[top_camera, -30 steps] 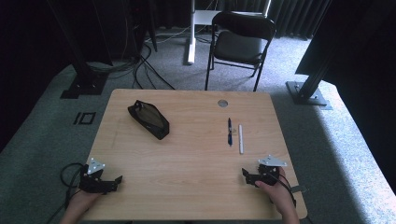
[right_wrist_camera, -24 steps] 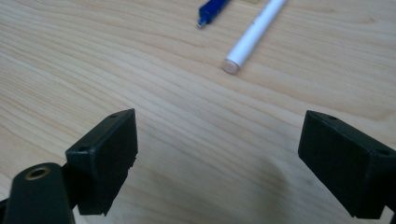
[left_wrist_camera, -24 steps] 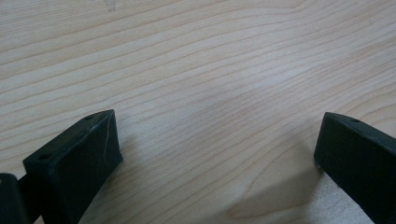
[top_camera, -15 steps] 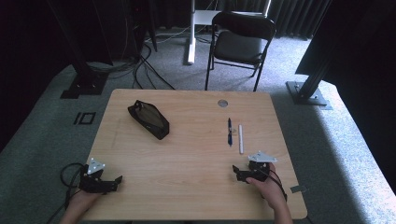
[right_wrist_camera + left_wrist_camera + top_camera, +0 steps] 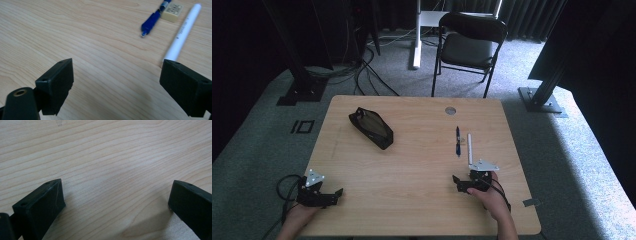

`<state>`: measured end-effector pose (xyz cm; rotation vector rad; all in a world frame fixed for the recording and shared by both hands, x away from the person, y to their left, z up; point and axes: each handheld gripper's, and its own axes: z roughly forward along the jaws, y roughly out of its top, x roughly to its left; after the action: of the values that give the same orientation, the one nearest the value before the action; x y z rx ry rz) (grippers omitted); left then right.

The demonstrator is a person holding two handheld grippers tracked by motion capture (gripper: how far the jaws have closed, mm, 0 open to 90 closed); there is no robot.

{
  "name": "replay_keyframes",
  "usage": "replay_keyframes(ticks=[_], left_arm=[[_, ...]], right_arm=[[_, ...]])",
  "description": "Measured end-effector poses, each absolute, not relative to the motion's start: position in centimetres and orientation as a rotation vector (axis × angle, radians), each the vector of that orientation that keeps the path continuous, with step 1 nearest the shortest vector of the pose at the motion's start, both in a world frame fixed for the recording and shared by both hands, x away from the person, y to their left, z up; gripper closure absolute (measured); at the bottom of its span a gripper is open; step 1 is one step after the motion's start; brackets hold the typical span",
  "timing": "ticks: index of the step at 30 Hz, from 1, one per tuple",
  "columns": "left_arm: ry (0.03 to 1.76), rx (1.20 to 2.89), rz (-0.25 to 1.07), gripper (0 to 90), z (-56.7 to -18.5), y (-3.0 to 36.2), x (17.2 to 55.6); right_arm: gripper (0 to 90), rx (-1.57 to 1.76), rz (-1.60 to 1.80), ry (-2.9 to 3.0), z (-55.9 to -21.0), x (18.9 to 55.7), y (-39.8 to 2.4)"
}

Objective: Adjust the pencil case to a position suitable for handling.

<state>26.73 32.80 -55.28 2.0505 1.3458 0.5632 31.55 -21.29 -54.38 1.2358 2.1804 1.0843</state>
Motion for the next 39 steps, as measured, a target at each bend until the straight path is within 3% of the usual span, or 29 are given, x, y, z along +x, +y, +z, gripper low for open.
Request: replay_keyframes(ticks=[39], left_arm=[[1.346, 2.050, 0.563, 0.6, -55.3, 32.8, 26.7]], right_arm=[[11.9, 1.101, 1.162, 2.257, -53.8, 34.0, -13.8]])
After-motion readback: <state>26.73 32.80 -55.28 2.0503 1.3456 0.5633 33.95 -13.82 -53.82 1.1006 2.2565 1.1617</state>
